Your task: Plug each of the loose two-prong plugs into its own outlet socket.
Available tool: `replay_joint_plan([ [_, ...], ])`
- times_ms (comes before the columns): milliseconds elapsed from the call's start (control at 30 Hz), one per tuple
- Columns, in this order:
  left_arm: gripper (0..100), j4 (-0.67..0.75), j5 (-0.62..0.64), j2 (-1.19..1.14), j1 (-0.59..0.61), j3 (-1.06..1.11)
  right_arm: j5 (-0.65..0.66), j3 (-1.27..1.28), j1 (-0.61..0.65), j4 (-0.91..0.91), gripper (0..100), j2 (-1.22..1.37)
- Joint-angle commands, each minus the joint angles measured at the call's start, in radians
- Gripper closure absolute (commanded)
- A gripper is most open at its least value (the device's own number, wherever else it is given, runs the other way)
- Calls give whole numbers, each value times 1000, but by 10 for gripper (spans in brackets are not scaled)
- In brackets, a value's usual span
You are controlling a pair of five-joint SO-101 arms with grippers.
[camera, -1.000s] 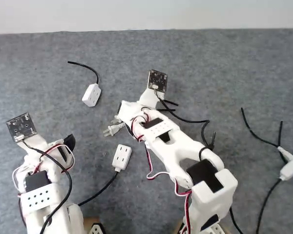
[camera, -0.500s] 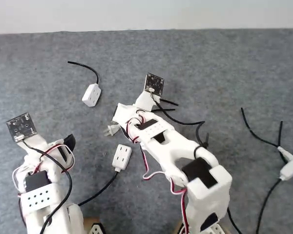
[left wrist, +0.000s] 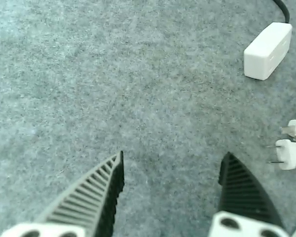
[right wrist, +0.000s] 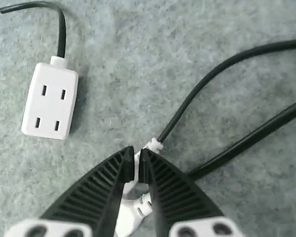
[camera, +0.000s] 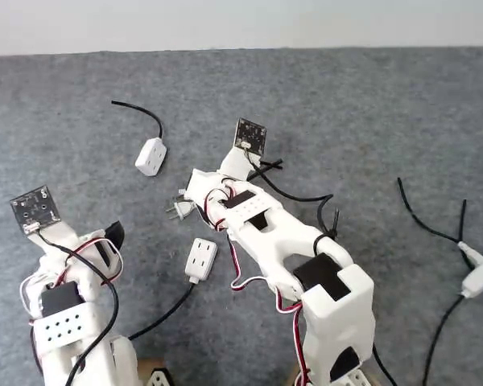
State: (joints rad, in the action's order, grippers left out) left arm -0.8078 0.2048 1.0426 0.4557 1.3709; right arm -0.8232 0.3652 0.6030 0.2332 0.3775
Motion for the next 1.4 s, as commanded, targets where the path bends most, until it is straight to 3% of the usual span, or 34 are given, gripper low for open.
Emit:
replay_joint_plan([
  [0, 706, 26, 2, 8, 6, -4, -5, -55, 2, 7, 989, -12],
  [400, 706, 26, 0, 8, 5, 1, 58, -48, 25, 87, 981, -79],
  [567, 706, 26, 0, 8, 5, 1, 54, -43, 36, 88, 839, -79],
  [667, 706, 26, 0, 8, 5, 1, 52, -43, 50, 88, 805, -77],
  [967, 706, 26, 0, 8, 5, 1, 52, -190, 50, 79, 807, 68],
  [1167, 706, 26, 0, 8, 5, 1, 52, -313, 35, 174, 990, 143],
  [1367, 706, 26, 0, 8, 5, 2, 52, -318, 35, 203, 991, 148],
])
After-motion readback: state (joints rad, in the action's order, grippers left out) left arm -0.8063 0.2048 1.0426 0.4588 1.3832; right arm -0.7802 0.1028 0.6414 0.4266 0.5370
